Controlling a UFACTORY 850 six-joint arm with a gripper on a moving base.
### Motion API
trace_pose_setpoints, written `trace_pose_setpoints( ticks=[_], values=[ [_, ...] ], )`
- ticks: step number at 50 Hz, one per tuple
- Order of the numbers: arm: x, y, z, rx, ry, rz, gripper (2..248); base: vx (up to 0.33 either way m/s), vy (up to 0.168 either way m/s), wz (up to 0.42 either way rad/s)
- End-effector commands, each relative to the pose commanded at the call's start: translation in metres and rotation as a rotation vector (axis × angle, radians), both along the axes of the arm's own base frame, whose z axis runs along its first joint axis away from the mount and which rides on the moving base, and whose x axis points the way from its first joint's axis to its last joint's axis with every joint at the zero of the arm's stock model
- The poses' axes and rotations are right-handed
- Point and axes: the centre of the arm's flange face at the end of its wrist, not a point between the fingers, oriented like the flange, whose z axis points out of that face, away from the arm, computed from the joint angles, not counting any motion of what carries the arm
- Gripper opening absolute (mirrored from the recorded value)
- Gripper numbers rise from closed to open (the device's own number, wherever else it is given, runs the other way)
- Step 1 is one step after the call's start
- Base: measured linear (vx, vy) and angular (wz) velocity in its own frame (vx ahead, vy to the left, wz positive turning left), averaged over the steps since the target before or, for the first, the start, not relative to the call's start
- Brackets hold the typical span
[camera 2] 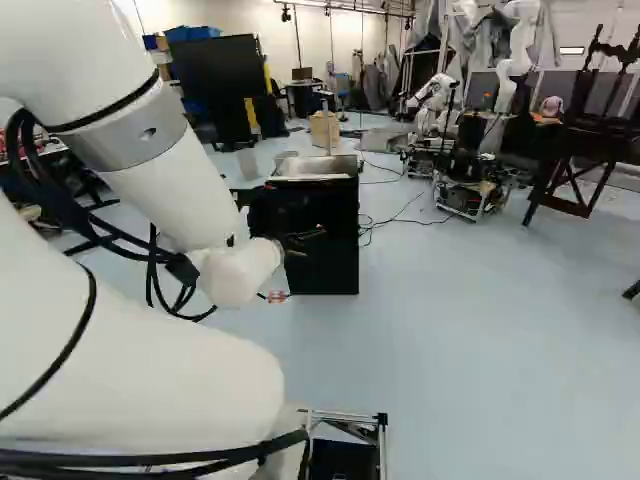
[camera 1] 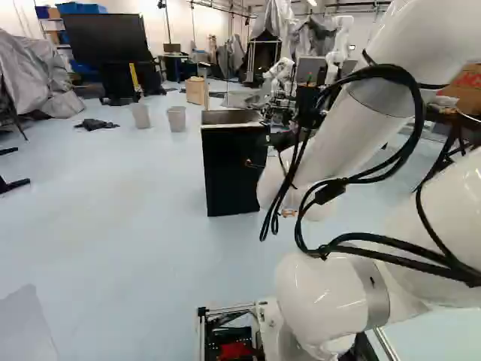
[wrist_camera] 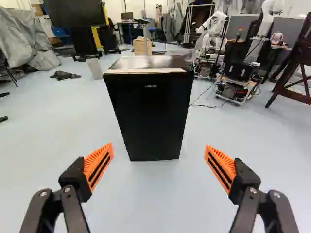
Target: Grab a drink from the fridge
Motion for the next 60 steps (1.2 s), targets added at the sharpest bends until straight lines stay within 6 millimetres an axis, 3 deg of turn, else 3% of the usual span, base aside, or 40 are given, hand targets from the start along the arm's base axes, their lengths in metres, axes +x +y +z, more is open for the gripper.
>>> trace_pose_setpoints(
  ticks=[21,60],
  values=[
    [0.0,0.0,0.0,0.0,0.0,0.0,247,0.026,0.011,-0.012],
    [0.0,0.0,0.0,0.0,0.0,0.0,247,0.116,0.079,-0.024]
  ],
)
